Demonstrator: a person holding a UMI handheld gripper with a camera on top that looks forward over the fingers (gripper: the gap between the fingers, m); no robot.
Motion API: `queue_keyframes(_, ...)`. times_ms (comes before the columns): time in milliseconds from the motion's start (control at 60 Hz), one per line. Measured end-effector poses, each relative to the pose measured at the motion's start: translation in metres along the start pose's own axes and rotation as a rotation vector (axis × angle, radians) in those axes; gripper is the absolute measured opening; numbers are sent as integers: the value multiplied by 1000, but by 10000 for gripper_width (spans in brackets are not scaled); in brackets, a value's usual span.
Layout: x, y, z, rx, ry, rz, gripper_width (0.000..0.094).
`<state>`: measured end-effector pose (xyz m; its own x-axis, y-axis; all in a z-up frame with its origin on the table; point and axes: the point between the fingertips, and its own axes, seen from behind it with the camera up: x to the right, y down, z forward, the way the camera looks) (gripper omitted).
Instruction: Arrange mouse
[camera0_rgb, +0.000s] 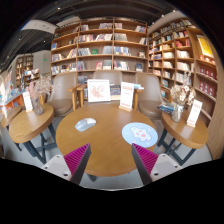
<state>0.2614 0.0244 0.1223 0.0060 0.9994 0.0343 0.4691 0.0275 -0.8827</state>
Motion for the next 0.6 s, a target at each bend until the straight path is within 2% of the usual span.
queue_keyframes(317,-94,-6,24,-8,-90,-44,847)
queue_keyframes(600,-163,0,63,-30,-124,-49,849)
